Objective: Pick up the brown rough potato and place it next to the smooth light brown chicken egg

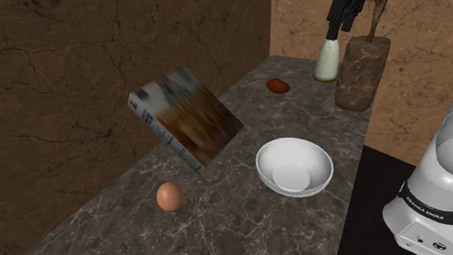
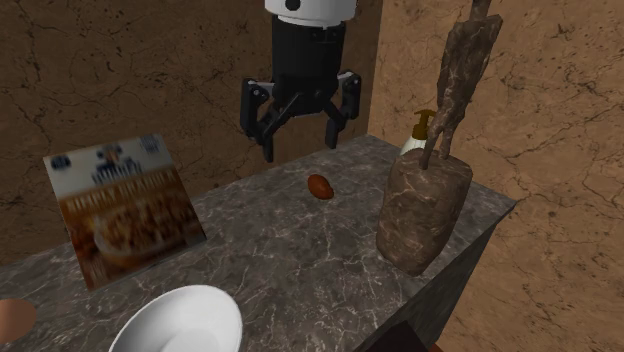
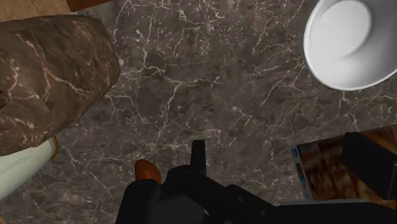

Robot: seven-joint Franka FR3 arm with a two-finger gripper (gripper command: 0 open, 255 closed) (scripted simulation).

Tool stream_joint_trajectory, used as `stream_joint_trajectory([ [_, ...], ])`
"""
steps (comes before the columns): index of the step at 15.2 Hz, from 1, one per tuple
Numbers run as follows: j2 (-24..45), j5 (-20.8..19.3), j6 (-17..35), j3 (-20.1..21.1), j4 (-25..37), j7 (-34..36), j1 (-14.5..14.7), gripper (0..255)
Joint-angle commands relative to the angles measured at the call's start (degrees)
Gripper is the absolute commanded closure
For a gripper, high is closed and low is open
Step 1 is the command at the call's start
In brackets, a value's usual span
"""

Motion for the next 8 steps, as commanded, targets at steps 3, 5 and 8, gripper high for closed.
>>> stream_joint_trajectory([
  [3,2.75,-0.75,3.31,-0.99,-0.81,-1.18,-0.15,0],
  [5,5.74,-1.43,6.58,-1.98,-1.32,-2.32,-0.28,0],
  [8,10.68,-2.28,11.37,-3.46,-1.51,-4.02,-0.45,0],
])
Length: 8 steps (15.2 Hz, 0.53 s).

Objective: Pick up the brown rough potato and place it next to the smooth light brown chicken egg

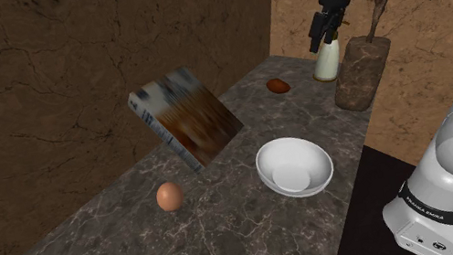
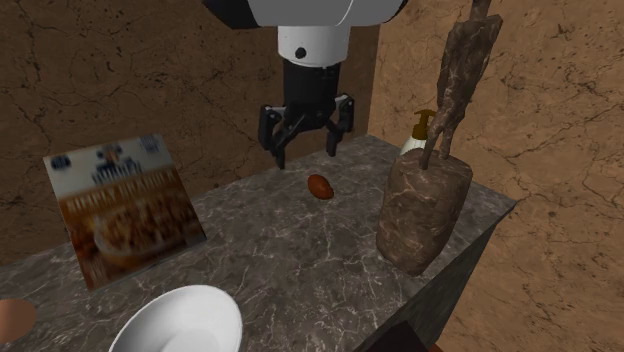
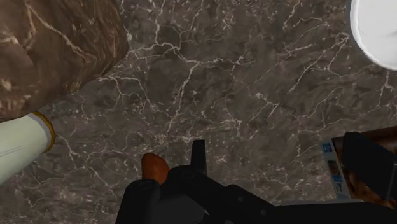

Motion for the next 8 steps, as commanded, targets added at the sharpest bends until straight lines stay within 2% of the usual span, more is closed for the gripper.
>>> stream_joint_trajectory([
  [1,2.99,-0.55,3.08,-0.97,-0.22,-1.15,-0.14,0],
  [8,16.48,-1.19,13.07,-4.34,2.56,-5.19,-0.22,0],
])
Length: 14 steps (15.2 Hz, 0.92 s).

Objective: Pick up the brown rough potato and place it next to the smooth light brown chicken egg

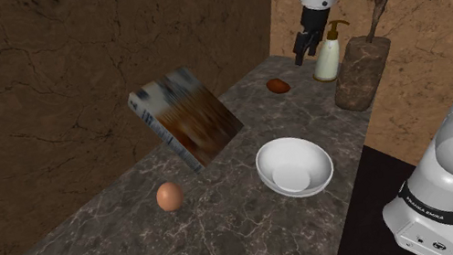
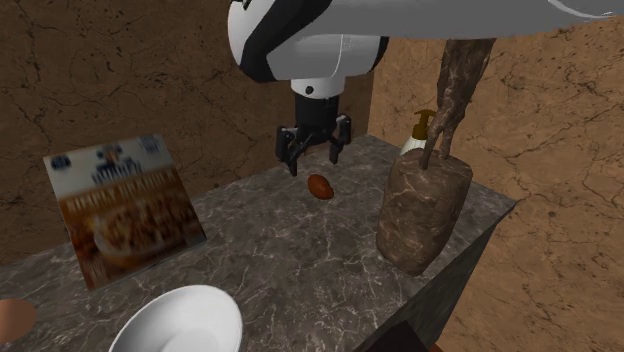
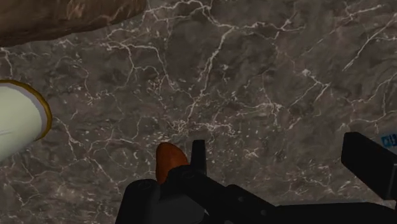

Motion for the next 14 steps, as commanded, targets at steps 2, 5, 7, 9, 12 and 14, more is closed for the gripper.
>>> stream_joint_trajectory([
  [2,6.43,0.26,4.12,-1.23,2.03,-1.68,0.08,0],
  [5,12.85,0.94,7.44,-2.42,4.79,-3.65,0.03,0],
  [7,17.23,1.63,9.36,-3.11,7.00,-5.04,-0.07,0],
  [9,21.66,2.50,11.02,-3.66,9.49,-6.47,-0.28,0],
  [12,28.40,4.03,13.02,-4.18,13.79,-8.62,-0.84,0],
  [14,32.93,5.11,14.01,-4.31,17.03,-10.00,-1.40,0],
])
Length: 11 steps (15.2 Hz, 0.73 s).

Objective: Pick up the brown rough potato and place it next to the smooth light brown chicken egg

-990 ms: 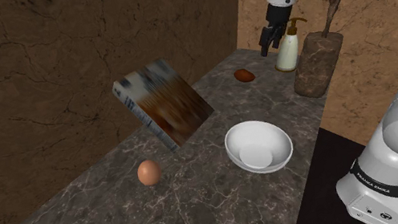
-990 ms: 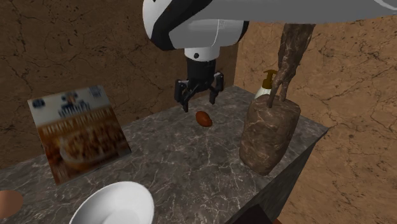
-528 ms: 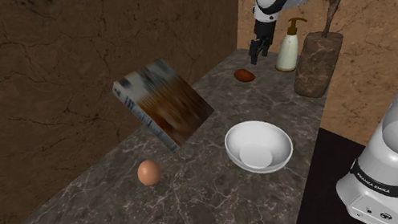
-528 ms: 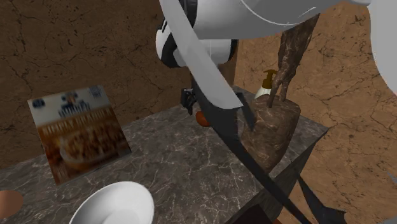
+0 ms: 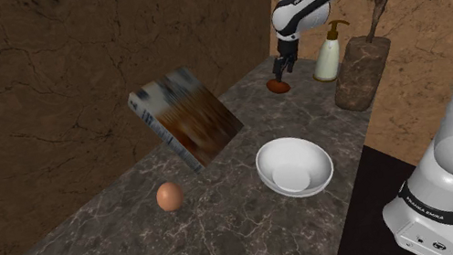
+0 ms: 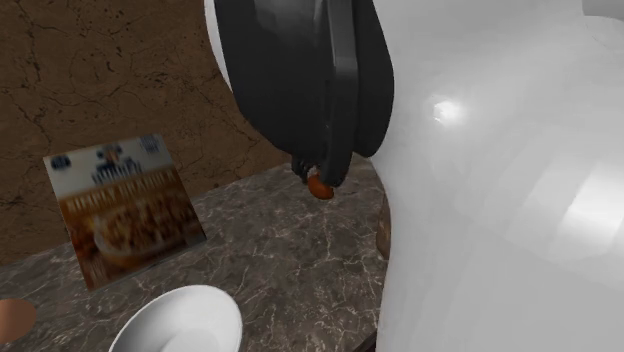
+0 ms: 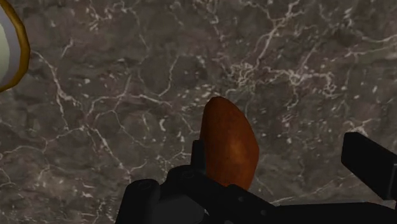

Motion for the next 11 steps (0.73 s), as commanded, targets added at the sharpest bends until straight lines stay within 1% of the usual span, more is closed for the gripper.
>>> stream_joint_trajectory([
  [1,4.56,1.07,0.71,-0.10,3.61,-1.38,-0.60,0],
  [3,8.21,1.89,1.18,-0.02,6.56,-2.36,-1.22,0],
  [11,11.78,3.10,5.91,0.44,5.30,-3.16,-1.77,0],
])
